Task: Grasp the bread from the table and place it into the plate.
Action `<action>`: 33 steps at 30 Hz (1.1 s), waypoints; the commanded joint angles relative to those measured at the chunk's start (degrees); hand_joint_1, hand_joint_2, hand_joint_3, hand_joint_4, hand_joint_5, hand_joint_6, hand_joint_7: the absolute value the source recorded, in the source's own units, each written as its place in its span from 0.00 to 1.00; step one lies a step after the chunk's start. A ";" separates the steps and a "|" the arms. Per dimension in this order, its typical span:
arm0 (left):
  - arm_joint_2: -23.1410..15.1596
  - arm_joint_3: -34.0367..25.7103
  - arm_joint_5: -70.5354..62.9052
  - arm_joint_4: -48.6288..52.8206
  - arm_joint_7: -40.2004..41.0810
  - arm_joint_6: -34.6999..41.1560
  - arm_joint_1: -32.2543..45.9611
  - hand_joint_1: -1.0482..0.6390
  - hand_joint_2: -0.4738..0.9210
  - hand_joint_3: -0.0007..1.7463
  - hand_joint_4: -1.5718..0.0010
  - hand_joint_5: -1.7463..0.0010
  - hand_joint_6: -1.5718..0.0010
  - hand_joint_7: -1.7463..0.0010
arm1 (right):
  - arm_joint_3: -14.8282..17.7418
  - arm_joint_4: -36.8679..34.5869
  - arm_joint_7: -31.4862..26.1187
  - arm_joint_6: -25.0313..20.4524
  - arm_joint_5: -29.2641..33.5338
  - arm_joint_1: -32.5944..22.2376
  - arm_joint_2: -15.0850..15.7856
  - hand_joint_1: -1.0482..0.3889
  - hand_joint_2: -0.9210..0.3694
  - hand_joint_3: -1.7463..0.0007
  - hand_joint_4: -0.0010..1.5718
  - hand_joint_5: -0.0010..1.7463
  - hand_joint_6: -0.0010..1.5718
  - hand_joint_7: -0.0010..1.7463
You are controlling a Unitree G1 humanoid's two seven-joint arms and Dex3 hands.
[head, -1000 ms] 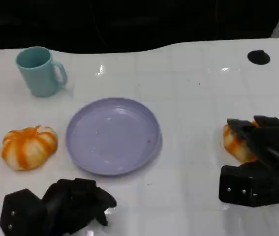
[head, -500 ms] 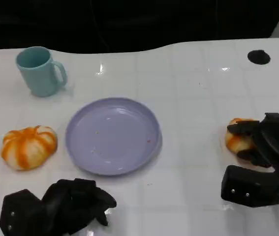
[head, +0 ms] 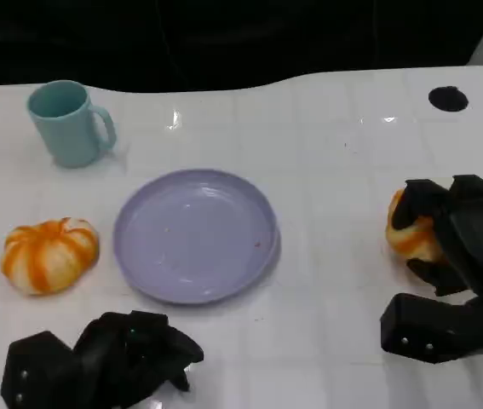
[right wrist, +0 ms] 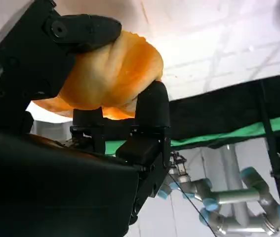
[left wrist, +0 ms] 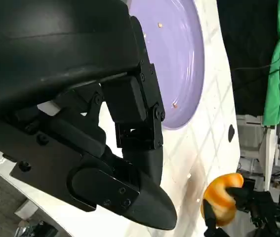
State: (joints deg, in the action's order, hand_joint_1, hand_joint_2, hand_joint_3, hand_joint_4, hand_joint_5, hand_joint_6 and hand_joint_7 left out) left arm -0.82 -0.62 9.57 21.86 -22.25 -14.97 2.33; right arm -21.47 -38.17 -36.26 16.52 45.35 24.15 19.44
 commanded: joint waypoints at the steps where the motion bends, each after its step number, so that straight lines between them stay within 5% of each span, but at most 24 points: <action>1: -0.68 -0.34 -0.33 -0.03 0.74 0.11 0.55 0.01 0.94 0.01 0.43 0.14 0.10 0.69 | 0.55 4.13 -0.25 2.75 -1.45 -1.37 0.35 0.75 0.51 0.25 0.63 1.00 0.52 0.96; 10: -1.22 -0.65 0.40 -0.14 -0.08 0.55 0.80 0.02 0.94 0.00 0.43 0.14 0.11 0.70 | 0.40 11.80 5.95 7.38 -6.44 -2.34 -4.39 0.76 0.62 0.12 0.66 1.00 0.57 0.91; 19: -1.51 -0.81 0.85 -0.50 -0.13 0.92 1.42 0.01 0.93 0.00 0.43 0.14 0.10 0.69 | -0.66 9.76 9.68 9.56 -7.46 1.83 -11.21 0.71 0.66 0.06 0.66 1.00 0.54 0.93; 33: -1.91 -0.69 0.50 1.00 -0.05 0.34 0.59 0.01 0.93 0.00 0.42 0.14 0.10 0.68 | -4.72 -11.16 5.52 14.03 -5.78 14.92 -19.86 0.67 0.58 0.14 0.63 1.00 0.52 0.94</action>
State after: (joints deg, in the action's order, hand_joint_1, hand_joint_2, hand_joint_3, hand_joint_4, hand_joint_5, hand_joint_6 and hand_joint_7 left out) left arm -1.78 -0.88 10.36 21.84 -22.31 -14.82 2.71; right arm -25.88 -45.21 -29.17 29.26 39.65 35.60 0.48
